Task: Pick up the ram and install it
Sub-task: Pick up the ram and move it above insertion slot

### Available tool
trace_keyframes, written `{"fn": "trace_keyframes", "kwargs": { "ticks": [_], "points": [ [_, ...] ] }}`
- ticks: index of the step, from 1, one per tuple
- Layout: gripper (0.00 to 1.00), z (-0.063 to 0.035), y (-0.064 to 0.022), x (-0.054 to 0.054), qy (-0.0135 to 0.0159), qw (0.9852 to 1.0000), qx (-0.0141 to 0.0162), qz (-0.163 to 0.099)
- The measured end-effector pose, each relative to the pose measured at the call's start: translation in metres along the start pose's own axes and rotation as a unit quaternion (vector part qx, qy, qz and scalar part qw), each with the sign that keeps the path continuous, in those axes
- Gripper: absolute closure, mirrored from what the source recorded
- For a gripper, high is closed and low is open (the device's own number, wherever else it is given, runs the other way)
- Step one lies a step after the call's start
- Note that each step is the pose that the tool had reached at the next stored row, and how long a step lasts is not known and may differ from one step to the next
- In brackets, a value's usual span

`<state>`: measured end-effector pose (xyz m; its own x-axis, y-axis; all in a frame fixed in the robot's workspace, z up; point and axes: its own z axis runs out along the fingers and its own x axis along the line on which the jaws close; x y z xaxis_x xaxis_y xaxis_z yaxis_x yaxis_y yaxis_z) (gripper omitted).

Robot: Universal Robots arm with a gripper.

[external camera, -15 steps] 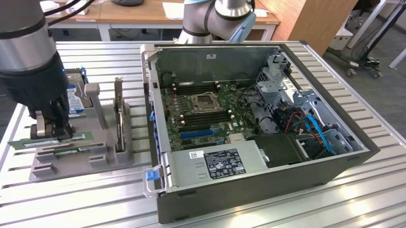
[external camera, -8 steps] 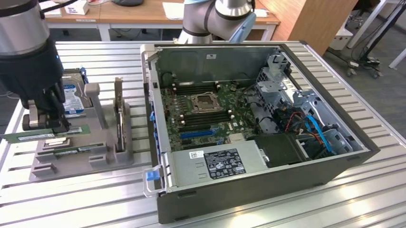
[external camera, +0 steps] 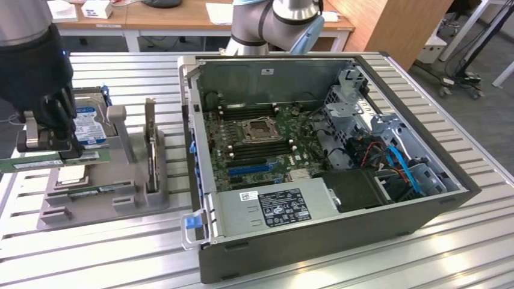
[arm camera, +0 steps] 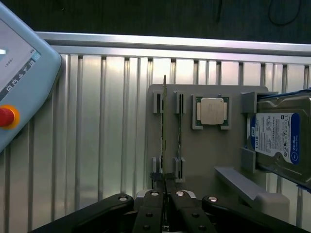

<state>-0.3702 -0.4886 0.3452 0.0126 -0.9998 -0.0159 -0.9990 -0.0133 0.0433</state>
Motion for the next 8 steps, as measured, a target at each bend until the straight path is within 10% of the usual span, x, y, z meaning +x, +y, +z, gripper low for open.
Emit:
{"fn": "trace_keyframes", "kwargs": {
  "ticks": [8],
  "points": [
    [0.89, -0.0161, 0.0007, 0.0, 0.0, 1.0, 0.0, 0.0]
  ]
}}
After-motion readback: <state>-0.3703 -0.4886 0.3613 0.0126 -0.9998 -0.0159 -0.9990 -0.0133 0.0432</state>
